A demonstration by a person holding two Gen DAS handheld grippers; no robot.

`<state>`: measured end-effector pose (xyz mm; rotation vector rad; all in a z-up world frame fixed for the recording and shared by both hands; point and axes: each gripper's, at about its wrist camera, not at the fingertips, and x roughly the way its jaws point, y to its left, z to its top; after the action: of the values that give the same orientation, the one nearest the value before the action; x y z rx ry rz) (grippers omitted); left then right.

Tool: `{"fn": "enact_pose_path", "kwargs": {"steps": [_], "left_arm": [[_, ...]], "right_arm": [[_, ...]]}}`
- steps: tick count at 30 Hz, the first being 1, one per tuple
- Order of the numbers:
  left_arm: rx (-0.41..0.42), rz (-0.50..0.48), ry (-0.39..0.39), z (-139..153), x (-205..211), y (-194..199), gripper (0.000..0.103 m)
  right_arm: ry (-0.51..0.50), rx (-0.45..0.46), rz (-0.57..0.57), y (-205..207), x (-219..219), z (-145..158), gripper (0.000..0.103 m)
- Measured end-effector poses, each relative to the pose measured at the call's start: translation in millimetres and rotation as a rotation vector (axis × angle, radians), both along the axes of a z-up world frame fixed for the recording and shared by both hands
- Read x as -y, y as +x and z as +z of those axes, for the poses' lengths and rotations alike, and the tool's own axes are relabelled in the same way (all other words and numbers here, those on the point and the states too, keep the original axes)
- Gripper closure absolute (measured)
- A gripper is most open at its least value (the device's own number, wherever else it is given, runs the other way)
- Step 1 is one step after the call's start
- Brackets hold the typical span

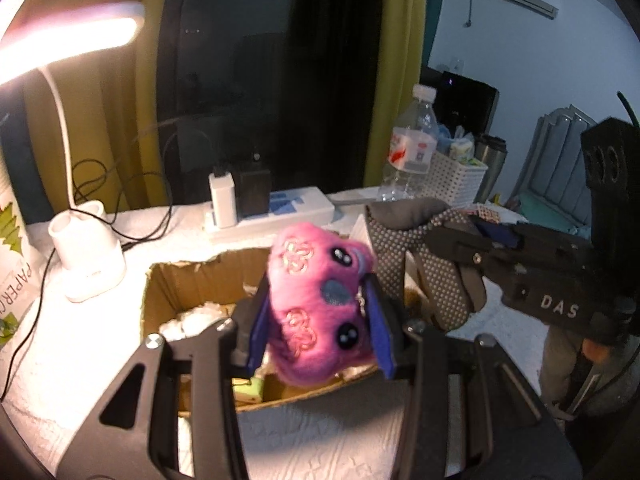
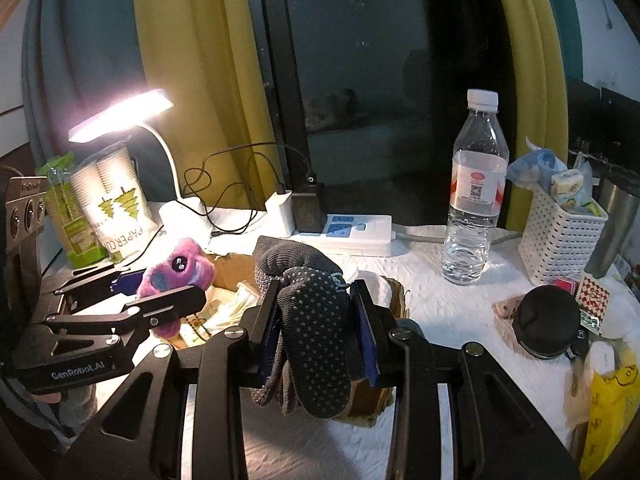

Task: Organize soft objects
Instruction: 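Lower the pink plush into the box with the left gripper while the right gripper drops the socks in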

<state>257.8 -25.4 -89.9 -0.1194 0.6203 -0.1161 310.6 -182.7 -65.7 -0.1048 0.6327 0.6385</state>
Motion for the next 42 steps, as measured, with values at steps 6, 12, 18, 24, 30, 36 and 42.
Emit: {"fn": "enact_pose_path", "kwargs": {"steps": [6, 12, 18, 24, 30, 36, 42], "left_arm": [[-0.043, 0.002, -0.014, -21.2, -1.4, 16.9, 0.059], [-0.075, -0.002, -0.02, -34.6, -1.2, 27.0, 0.059], [-0.101, -0.001, -0.023, -44.4, -1.9, 32.3, 0.059], [-0.114, -0.006, -0.022, -48.2, -0.7, 34.8, 0.058], [-0.13, 0.003, -0.025, -48.6, -2.1, 36.3, 0.056], [-0.136, 0.005, -0.024, -47.0, -2.7, 34.4, 0.051], [-0.122, 0.014, -0.024, -40.8, -5.5, 28.3, 0.05]], "right_arm": [[-0.034, -0.032, -0.019, 14.6, -4.6, -20.3, 0.067], [-0.078, -0.062, -0.041, 25.6, -9.7, -38.7, 0.067], [-0.17, -0.061, -0.069, 31.6, -17.0, -56.6, 0.067], [-0.3, -0.007, -0.078, 27.7, -31.7, -65.7, 0.067], [-0.322, -0.002, -0.069, 27.9, -37.3, -70.8, 0.067], [-0.27, -0.018, -0.056, 25.3, -32.9, -63.9, 0.049], [-0.257, -0.005, -0.055, 18.0, -32.1, -53.9, 0.043]]}}
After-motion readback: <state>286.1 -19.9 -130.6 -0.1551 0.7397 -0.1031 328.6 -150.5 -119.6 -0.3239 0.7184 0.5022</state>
